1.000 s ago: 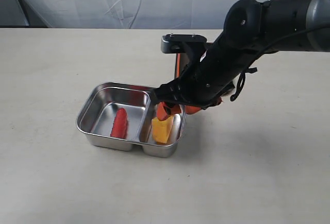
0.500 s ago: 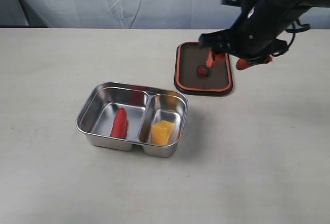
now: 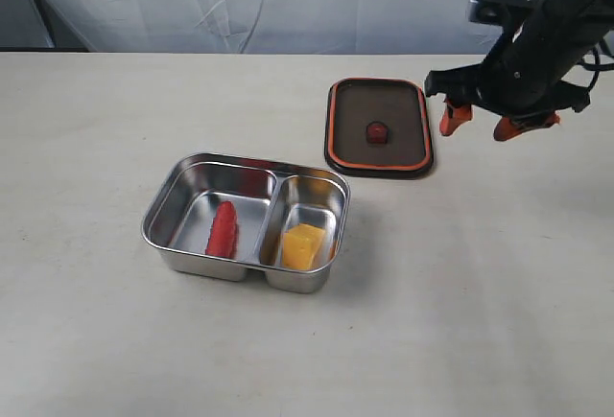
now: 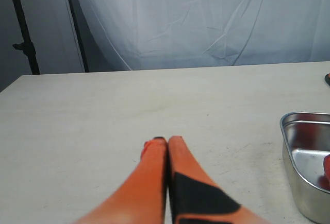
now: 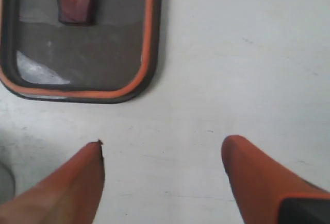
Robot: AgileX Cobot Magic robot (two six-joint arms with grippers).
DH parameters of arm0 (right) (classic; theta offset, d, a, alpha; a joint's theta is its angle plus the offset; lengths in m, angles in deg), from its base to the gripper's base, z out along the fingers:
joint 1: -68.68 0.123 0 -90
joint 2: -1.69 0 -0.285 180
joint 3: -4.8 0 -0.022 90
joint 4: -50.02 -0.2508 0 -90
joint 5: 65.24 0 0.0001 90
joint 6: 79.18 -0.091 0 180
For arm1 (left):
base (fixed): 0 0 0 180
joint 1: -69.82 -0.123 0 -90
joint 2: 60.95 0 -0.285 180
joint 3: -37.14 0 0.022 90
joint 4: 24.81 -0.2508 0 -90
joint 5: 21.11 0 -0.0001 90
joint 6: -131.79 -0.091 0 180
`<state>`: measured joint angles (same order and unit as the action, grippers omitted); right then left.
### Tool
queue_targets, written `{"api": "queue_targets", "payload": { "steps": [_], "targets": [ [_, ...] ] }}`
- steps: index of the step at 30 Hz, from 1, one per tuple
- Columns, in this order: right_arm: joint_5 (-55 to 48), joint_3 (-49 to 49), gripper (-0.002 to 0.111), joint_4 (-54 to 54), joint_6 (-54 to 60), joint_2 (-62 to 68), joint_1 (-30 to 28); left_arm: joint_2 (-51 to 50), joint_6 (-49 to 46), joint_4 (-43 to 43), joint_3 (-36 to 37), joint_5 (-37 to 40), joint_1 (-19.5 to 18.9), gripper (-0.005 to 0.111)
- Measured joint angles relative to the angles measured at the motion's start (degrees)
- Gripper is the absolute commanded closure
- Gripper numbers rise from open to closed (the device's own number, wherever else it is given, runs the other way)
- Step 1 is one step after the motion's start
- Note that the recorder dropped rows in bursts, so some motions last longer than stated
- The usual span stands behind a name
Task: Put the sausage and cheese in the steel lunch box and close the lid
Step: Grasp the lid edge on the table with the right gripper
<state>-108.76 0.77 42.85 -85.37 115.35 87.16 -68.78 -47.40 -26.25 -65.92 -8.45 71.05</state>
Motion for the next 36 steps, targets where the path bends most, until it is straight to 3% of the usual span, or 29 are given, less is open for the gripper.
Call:
{"api": "queue_targets", "payload": {
  "steps": [19,36],
  "targets": [
    [16.8,0.5,0.044,-1.4,0.0,10.5,0.0,0.0,0.0,0.0,0.0,0.0,0.0,0.107],
    [9.8,10.5,0.044,-4.8,0.0,19.6,0.0,0.0,0.0,0.0,0.0,-0.1,0.0,0.107]
  ]
}}
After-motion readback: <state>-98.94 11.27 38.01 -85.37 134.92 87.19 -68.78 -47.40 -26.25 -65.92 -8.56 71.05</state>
